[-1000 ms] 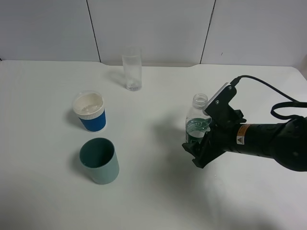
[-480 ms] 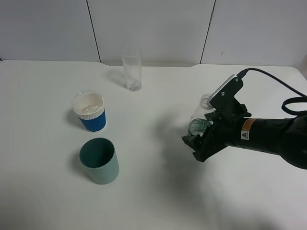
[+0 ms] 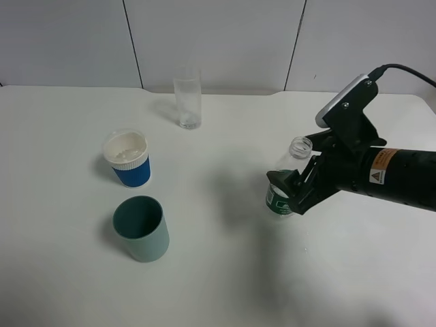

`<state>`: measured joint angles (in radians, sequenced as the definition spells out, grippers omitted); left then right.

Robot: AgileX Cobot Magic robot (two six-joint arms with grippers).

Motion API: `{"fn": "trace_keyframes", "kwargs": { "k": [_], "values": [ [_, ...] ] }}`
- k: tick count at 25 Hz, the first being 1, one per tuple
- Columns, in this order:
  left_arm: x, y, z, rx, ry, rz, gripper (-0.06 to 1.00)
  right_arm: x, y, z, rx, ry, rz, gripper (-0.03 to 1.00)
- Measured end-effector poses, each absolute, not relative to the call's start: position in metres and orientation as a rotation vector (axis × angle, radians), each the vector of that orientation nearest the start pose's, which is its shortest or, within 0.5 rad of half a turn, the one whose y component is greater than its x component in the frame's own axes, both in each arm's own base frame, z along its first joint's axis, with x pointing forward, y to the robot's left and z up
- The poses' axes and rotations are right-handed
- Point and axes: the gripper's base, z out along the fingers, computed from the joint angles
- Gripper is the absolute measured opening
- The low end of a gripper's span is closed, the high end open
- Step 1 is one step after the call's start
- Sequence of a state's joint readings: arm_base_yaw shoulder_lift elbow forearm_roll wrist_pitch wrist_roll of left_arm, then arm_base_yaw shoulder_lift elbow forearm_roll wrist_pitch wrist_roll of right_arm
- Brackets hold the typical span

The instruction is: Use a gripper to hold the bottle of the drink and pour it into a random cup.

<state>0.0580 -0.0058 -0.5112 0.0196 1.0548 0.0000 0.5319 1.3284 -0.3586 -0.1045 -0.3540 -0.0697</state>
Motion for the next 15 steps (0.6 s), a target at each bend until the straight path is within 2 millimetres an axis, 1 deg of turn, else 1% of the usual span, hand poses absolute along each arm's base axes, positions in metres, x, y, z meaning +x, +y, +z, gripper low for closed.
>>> {"fn": "trace_keyframes", "kwargs": {
  "k": [6, 15],
  "values": [
    [-0.007, 0.001, 0.281, -0.06, 2.021, 0.06, 0.98, 0.184, 0.111, 0.199, -0.709, 1.942, 0.267, 0.81],
    [-0.007, 0.001, 0.281, -0.06, 2.021, 0.059, 0.98, 0.166, 0.104, 0.237, -0.672, 1.789, 0.292, 0.81]
  ]
}}
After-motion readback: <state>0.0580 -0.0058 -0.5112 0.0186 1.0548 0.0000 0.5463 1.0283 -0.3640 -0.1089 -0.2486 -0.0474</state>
